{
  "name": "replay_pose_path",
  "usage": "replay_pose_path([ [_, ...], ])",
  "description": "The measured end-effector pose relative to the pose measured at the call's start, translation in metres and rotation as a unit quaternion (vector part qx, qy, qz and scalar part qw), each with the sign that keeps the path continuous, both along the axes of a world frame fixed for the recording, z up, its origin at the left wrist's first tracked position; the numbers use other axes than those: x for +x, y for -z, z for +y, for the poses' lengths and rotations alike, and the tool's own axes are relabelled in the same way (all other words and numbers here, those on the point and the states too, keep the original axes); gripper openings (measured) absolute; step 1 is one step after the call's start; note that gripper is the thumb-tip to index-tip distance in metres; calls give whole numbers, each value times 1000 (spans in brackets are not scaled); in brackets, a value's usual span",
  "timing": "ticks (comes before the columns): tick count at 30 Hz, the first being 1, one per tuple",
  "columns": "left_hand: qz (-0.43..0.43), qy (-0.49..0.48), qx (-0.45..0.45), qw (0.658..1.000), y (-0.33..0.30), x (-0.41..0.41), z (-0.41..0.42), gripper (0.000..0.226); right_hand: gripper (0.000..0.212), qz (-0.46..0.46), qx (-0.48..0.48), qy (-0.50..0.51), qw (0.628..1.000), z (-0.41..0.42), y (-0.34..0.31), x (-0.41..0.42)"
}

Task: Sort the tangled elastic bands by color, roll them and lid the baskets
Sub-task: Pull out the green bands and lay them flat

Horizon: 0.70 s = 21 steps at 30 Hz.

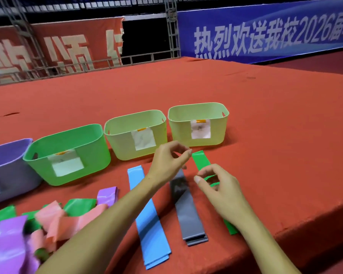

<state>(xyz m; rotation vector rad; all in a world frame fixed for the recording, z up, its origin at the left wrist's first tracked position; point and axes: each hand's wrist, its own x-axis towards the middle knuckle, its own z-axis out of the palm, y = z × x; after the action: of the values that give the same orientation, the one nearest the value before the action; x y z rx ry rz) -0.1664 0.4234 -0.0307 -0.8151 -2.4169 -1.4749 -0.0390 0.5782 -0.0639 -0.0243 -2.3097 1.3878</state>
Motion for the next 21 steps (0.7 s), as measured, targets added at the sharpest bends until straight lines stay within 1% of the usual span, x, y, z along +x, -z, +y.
replay_pose_path([
  [2,21,10,35,999,-7,22,-30,9,11,21,-42,-27,999,-22,-6,-4],
  [5,44,-4,37,998,-12,54,-80,5,12,43,-55,-67,995,-56,-12,-9],
  [9,60,-60,6,996,-4,82,-159,9,11,49,-38,-124,990,-110,-18,-18],
  [14,57,-148,2,987,5,106,-251,11,9,45,2,-197,979,-181,-15,-31],
  [16,55,-184,-3,981,9,107,-281,11,2,35,31,-211,976,-204,-12,-35],
  [18,48,-202,-31,978,13,105,-302,7,16,4,93,-197,976,-222,-12,-38],
  [19,44,-200,-52,977,15,105,-309,5,22,-24,145,-185,972,-230,-12,-38],
  [21,42,-180,-112,976,21,106,-317,2,35,-95,271,-170,943,-241,-14,-35],
])
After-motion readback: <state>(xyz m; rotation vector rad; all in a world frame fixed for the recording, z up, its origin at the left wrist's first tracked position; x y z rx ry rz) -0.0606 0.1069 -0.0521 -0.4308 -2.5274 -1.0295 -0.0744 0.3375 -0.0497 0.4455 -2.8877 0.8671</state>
